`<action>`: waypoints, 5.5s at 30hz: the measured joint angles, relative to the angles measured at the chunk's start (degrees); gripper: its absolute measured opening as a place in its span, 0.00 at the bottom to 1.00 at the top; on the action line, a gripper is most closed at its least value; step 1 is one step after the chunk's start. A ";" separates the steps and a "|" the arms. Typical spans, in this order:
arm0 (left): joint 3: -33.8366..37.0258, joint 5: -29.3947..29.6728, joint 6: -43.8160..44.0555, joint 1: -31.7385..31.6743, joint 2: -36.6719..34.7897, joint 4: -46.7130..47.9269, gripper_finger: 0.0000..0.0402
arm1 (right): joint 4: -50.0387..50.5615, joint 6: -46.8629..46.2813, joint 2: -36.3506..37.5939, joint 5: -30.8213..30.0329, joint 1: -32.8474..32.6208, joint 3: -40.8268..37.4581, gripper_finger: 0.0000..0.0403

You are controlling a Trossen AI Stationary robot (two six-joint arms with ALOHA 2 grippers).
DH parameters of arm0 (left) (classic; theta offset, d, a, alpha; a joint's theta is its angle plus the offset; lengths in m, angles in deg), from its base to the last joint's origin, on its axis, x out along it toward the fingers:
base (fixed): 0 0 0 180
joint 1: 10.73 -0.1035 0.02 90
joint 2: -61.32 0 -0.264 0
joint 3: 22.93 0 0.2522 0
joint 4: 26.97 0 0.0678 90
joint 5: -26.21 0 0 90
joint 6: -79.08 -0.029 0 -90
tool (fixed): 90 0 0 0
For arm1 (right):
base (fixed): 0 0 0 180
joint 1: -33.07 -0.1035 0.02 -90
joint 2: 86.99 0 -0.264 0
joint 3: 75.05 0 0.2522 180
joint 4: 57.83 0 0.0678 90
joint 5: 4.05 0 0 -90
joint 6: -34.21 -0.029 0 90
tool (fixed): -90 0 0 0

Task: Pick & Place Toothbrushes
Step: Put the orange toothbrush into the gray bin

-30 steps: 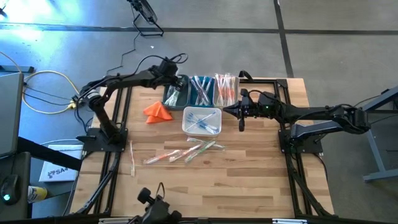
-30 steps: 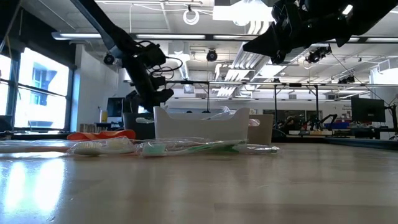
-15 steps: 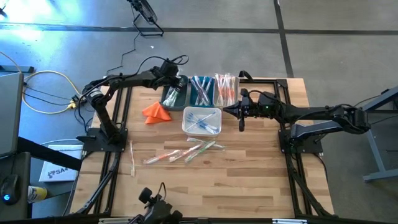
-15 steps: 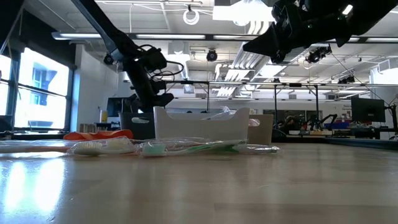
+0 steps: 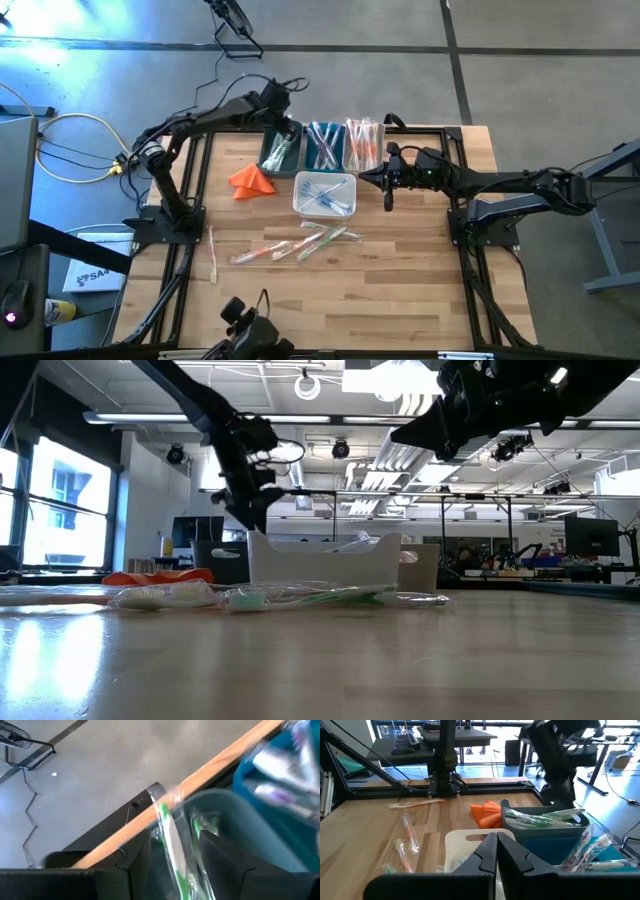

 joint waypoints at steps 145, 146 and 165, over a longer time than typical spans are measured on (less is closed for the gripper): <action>41.13 -25.18 115.51 83.65 -22.36 17.91 0.33 | 3.23 -0.07 -0.01 0.04 0.00 0.00 0.01; 41.17 -25.18 115.18 83.65 -22.36 17.62 0.33 | 3.23 -0.07 0.00 0.04 0.00 0.00 0.01; 41.23 -24.74 114.19 83.65 -22.25 16.01 0.03 | 3.20 -0.07 0.01 0.03 0.00 0.00 0.01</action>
